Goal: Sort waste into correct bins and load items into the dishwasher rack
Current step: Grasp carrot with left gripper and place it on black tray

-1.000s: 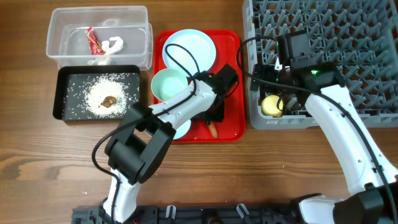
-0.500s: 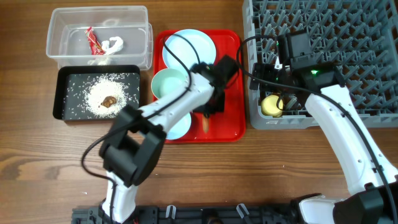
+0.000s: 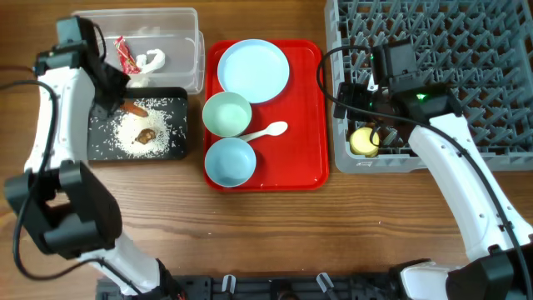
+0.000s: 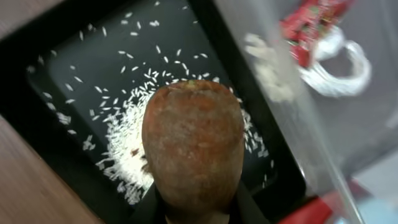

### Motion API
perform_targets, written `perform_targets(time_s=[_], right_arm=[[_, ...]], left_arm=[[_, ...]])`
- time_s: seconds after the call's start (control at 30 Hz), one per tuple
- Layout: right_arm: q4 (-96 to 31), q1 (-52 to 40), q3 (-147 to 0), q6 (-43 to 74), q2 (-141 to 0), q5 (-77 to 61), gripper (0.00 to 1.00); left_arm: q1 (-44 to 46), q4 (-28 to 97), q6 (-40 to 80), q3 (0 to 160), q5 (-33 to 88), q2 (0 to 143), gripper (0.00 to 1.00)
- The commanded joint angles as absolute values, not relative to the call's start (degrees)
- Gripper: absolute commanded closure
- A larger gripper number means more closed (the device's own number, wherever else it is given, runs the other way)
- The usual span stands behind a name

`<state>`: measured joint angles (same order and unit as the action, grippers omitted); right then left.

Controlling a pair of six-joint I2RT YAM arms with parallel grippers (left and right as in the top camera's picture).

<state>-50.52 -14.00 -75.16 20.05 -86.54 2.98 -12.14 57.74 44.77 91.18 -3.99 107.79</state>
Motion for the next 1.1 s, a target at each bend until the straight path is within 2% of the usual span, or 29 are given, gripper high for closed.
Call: perform_targets(time_s=[0.0,0.07,0.27,0.33,0.43,0.53,0.67,0.8,0.87,0.97,1.07], right_arm=[[-50.37,-14.31,-76.29,19.68,-85.65,2.42,0.01],[-50.39,-14.28,-76.29,19.68,-85.67,2.42,0.01],[-50.43,-14.28,-76.27,19.64,-85.67,2.44,0.01],[-50.39,-14.31,-76.27,19.62,-85.67,2.42,0.01],[-50.13,-14.31,-76.29,19.68,-85.67,2.42,0.01],[-48.64,-14.31,-76.29,19.42,-85.67,-1.52,0.0],[-45.58,-14.41,-76.29,16.53,-85.67,-12.88,0.0],[-42.17,-22.92,-76.27,18.76,-86.89,-16.84,0.0],[-41.43,-27.9,-76.27,21.71,-89.58,-16.75,0.01],[-40.73,-35.59,-76.27,27.49,-97.8,-16.91,0.06],[-39.81,-39.92,-76.27,30.7,-104.68,-17.3,0.21]], left_arm=[[-13.21,51.66,53.63,84.84,-4.27,112.84,0.91],[-13.19,46.06,53.63,81.95,-4.43,115.92,0.92],[-13.19,43.2,53.6,81.73,-4.43,118.32,0.81],[-13.19,42.13,53.6,81.76,-4.36,118.32,0.61],[-13.19,40.77,47.99,81.76,-4.38,118.06,0.47],[-13.17,42.92,43.55,81.76,-4.14,115.42,0.46],[-12.29,46.59,27.55,81.76,3.81,105.91,0.43],[-9.08,52.25,25.67,81.76,4.47,97.71,0.39],[-8.34,52.38,25.93,81.76,4.49,96.84,0.31],[-8.1,52.62,25.93,81.76,4.51,96.86,0.29],[-8.1,52.88,25.91,81.76,4.51,96.86,0.3]])
